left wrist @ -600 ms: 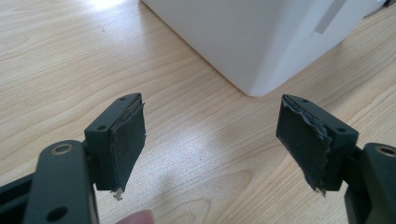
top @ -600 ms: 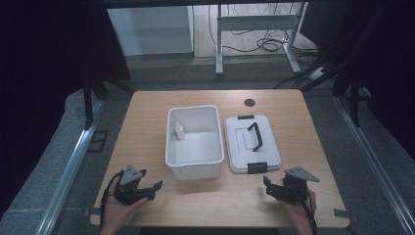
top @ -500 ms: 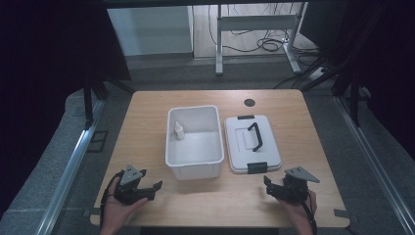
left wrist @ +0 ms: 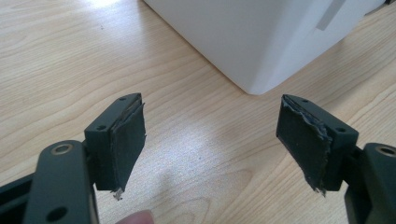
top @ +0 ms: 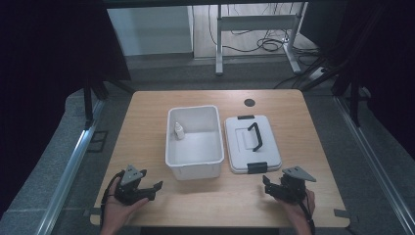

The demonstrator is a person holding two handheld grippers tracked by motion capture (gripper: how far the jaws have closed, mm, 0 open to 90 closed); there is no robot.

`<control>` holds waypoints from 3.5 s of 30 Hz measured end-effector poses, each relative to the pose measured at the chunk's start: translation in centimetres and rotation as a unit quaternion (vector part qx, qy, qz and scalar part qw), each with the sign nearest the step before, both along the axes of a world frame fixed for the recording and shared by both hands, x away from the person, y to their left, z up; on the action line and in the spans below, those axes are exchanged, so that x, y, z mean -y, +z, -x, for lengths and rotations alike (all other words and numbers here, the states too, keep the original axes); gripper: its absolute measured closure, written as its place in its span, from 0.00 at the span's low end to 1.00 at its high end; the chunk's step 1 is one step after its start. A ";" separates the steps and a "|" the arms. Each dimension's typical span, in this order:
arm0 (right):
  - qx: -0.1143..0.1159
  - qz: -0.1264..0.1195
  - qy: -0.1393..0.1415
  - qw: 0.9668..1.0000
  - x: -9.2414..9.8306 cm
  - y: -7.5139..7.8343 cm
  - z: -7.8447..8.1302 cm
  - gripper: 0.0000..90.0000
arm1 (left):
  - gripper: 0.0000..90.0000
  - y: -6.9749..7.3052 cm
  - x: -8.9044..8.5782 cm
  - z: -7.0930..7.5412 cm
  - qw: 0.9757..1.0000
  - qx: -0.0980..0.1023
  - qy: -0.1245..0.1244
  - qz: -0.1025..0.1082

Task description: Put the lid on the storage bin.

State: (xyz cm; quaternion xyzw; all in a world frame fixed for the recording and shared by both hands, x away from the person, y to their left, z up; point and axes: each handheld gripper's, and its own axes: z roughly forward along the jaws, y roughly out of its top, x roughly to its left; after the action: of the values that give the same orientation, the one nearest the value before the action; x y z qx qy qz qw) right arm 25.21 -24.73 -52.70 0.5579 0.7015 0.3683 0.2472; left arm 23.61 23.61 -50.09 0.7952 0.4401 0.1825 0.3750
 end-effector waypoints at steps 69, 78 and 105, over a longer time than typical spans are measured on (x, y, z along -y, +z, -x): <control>-0.053 0.005 0.012 0.999 -4.1 9.3 -7.9 0.35 | 0.27 0.0 -0.2 -0.1 1.000 -0.003 0.001 0.003; -0.087 0.010 0.007 0.996 -4.1 9.6 -10.6 0.38 | 0.27 0.0 -0.3 -0.1 1.000 -0.004 0.002 0.004; -0.176 0.020 0.004 0.984 -4.6 10.4 -16.4 0.52 | 0.27 0.1 -0.6 -0.1 1.000 -0.001 0.004 0.008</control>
State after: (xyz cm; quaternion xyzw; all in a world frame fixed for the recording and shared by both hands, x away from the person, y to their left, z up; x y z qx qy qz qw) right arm 41.56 -20.09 -42.28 0.6059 0.7436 0.2514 0.1295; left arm 23.74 24.25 -49.98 0.7907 0.4452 0.1797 0.3799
